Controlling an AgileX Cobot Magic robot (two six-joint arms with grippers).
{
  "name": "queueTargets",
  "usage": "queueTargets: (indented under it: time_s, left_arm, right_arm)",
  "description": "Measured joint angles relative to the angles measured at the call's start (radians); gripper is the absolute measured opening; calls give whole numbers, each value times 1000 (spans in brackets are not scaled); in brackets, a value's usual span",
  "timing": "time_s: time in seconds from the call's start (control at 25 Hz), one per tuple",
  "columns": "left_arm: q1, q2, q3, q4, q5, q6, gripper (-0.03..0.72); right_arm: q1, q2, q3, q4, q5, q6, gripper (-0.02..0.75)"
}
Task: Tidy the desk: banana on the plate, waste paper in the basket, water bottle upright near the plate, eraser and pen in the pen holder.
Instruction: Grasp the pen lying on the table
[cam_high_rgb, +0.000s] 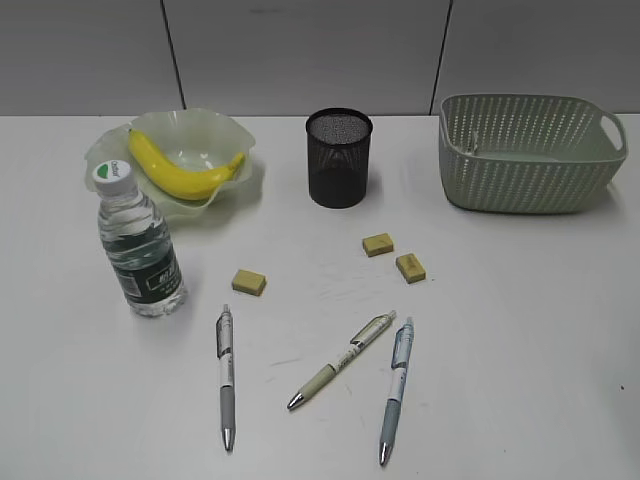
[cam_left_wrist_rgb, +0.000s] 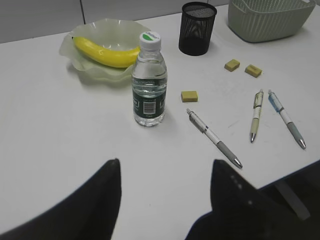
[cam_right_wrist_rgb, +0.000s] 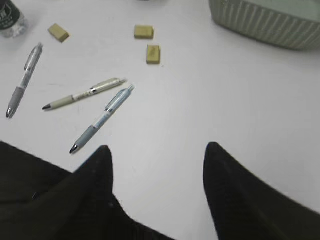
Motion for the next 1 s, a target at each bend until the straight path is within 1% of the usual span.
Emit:
queueTargets:
  time_s: [0.12,0.24,0.32,0.4,0.48,0.6,0.68,0.76,0.88,1.0]
  left_arm:
    - [0,0,0,0,0,0,424]
    - [0,0,0,0,0,0,424]
    - [0,0,0,0,0,0,424]
    - [0,0,0,0,0,0,424]
    - [0,0,0,0,0,0,424]
    - [0,0,0,0,0,0,424]
    - [0,0,0,0,0,0,423]
    - [0,0,0,0,0,0,423]
    - [0,0,0,0,0,0,423]
    - [0,0,0,0,0,0,423]
  right_arm:
    - [0,221,-123,13,83,6,456]
    - [14,375,-219,4,136,43,456]
    - [66,474,-266,-40,153,87,456]
    - [138,551,-300,-112,161,162,456]
    - [216,617,-319,-163,166,253,456]
    - [287,697,-334,-181,169,401,456]
    - [318,738,-335,-181,171,514,456]
    - [342,769,-335,-181,169,579,456]
    - [384,818,-335,-180,151,630,456]
    - [408,860,-335,-173,106,662,456]
